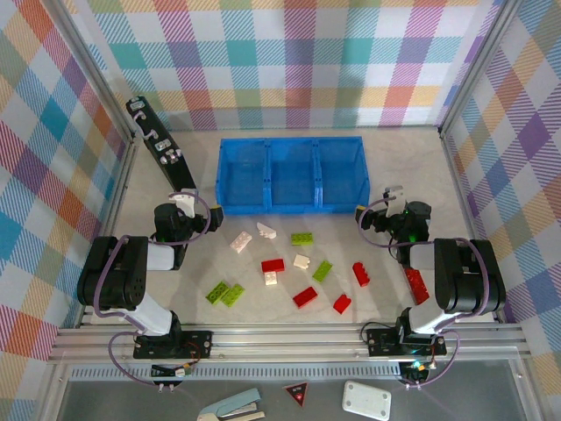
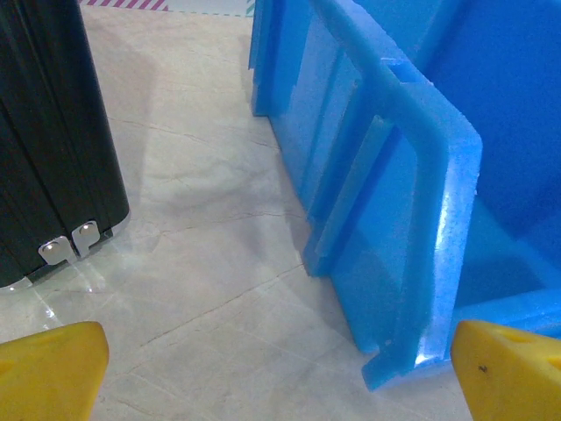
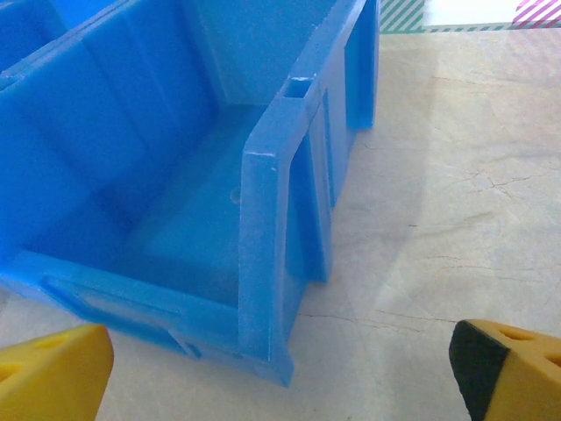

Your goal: Sort the legos into containers by color

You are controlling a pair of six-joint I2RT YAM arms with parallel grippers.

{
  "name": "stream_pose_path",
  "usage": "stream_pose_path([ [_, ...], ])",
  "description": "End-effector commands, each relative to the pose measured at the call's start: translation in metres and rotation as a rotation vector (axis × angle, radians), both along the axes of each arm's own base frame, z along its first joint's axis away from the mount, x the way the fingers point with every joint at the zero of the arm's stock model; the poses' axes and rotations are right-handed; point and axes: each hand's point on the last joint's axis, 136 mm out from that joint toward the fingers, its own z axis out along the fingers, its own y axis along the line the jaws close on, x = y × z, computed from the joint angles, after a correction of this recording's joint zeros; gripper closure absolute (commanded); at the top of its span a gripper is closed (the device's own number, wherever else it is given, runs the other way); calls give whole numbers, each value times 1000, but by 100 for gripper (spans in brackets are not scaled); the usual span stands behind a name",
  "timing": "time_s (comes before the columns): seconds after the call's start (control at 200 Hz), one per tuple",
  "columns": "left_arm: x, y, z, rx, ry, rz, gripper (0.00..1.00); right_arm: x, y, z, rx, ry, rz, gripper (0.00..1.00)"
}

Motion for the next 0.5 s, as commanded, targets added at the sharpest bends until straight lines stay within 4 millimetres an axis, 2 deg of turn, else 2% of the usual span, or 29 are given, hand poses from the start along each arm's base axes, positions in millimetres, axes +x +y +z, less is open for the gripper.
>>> stream_pose_path([
  [0.0, -2, -2, 3, 3, -24, -27, 0, 5, -2, 8, -4, -29, -4, 1],
  [0.28, -5, 1, 8, 22, -47, 10, 0, 3, 0, 11, -9, -36, 12, 1],
  [0.495, -7, 7, 25, 30, -42, 53, 0, 2, -1, 13, -9, -41, -2, 1],
])
